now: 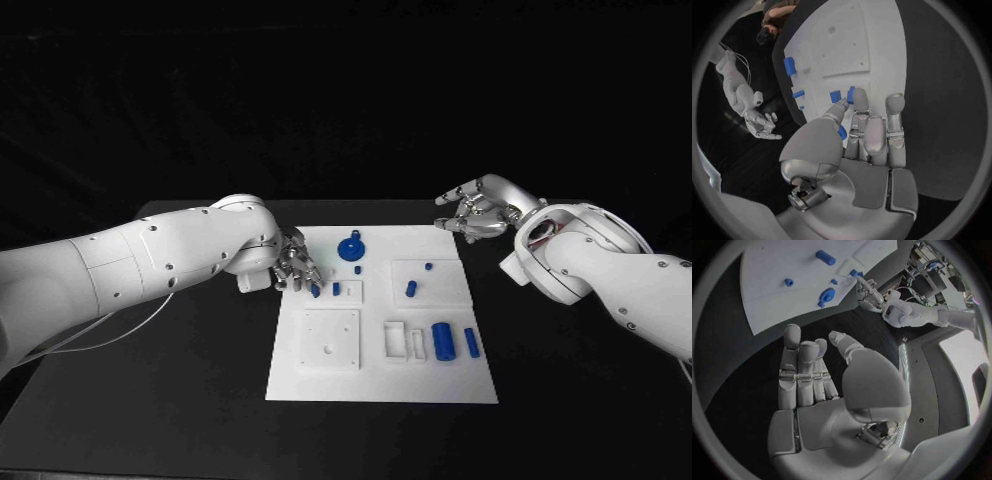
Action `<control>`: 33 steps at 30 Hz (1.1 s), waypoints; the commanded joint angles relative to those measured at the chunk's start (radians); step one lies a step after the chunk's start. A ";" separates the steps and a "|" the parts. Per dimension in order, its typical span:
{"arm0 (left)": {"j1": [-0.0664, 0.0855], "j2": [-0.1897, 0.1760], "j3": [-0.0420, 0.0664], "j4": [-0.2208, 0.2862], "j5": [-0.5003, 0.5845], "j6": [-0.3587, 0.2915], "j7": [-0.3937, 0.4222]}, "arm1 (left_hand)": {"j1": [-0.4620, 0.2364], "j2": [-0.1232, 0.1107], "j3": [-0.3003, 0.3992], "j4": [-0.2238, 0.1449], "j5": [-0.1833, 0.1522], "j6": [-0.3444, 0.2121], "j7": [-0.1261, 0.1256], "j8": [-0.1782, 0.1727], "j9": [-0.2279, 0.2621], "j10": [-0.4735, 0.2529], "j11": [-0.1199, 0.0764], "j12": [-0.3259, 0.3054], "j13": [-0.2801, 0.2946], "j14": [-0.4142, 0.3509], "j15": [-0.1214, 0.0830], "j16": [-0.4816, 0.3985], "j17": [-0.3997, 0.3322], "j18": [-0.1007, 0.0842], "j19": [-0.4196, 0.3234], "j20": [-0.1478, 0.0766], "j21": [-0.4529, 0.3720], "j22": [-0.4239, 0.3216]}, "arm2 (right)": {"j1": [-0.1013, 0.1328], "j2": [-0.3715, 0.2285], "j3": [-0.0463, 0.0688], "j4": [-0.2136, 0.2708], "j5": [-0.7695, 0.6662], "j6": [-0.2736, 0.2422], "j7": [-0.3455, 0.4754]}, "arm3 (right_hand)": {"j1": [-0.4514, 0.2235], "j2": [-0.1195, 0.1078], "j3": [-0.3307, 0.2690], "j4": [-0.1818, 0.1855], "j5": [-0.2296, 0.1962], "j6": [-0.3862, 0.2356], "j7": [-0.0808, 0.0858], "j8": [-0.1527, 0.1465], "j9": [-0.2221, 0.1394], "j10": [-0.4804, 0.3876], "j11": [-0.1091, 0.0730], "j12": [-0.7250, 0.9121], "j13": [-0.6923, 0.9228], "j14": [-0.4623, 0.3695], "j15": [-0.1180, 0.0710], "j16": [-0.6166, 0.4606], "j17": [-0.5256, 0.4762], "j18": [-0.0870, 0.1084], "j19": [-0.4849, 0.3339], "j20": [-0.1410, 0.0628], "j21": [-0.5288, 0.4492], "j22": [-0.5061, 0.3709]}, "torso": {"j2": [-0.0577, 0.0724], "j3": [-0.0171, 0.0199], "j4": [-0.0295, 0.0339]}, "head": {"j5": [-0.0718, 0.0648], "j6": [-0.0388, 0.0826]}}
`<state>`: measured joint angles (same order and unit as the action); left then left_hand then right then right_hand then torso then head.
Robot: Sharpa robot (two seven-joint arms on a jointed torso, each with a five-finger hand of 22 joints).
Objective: Assemble the parts on the task board
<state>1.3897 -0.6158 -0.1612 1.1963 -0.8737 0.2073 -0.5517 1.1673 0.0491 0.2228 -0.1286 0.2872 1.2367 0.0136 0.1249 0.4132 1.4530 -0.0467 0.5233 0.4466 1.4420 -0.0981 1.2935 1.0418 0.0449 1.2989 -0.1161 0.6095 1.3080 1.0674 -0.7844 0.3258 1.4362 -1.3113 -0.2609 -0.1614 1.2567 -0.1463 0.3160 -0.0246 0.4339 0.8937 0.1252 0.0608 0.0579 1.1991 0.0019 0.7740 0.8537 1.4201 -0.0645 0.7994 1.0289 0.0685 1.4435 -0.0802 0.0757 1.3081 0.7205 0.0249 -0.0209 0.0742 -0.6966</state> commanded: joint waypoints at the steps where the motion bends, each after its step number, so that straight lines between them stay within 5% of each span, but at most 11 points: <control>1: -0.001 0.000 0.001 0.013 0.029 -0.033 0.029 | 0.011 0.001 0.057 -0.053 0.013 0.003 -0.006 0.006 0.026 0.022 -0.009 -0.004 0.000 0.009 0.000 0.005 0.001 0.013 0.005 0.004 0.006 0.023 | -0.001 0.004 0.000 -0.002 0.003 -0.001 0.012 | -0.014 0.000 -0.002 0.007 0.006 -0.002 -0.002 -0.004 -0.001 -0.005 -0.003 0.004 0.001 0.003 -0.003 0.002 0.000 0.010 -0.002 -0.004 -0.002 0.002 | 0.001 0.0008 0.0009 | 0.002 0.000; 33: 0.000 -0.114 -0.003 0.175 -0.074 -0.307 0.103 | 0.021 -0.015 0.074 -0.057 0.033 0.016 -0.009 0.018 0.033 0.049 -0.013 -0.023 -0.007 0.016 -0.002 0.003 -0.002 0.018 0.019 0.004 0.031 0.028 | -0.002 -0.003 0.000 -0.011 0.007 -0.009 0.016 | -0.014 0.000 -0.002 0.008 0.007 0.000 -0.002 -0.003 0.000 -0.003 -0.003 0.005 0.001 0.004 -0.003 0.002 0.000 0.011 -0.001 -0.004 -0.002 0.001 | -0.001 -0.0006 0.0005 | 0.007 -0.002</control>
<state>1.3895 -0.7291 -0.1642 1.3636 -0.9126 -0.0351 -0.4738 1.1802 0.0355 0.2286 -0.1231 0.3165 1.2386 0.0137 0.1403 0.4137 1.4551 -0.0483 0.5047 0.4405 1.4508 -0.0996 1.2934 1.0401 0.0455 1.3098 -0.1127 0.6369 1.3076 1.0665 -0.7871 0.3258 1.4232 -1.3043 -0.2675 -0.1562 1.2531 -0.1501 0.3134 -0.0220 0.4338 0.8937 0.1252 0.0608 0.0579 1.1991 0.0019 0.7740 0.8535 1.4201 -0.0645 0.7994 1.0287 0.0685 1.4435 -0.0802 0.0757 1.3077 0.7192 0.0238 -0.0209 0.0806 -0.6978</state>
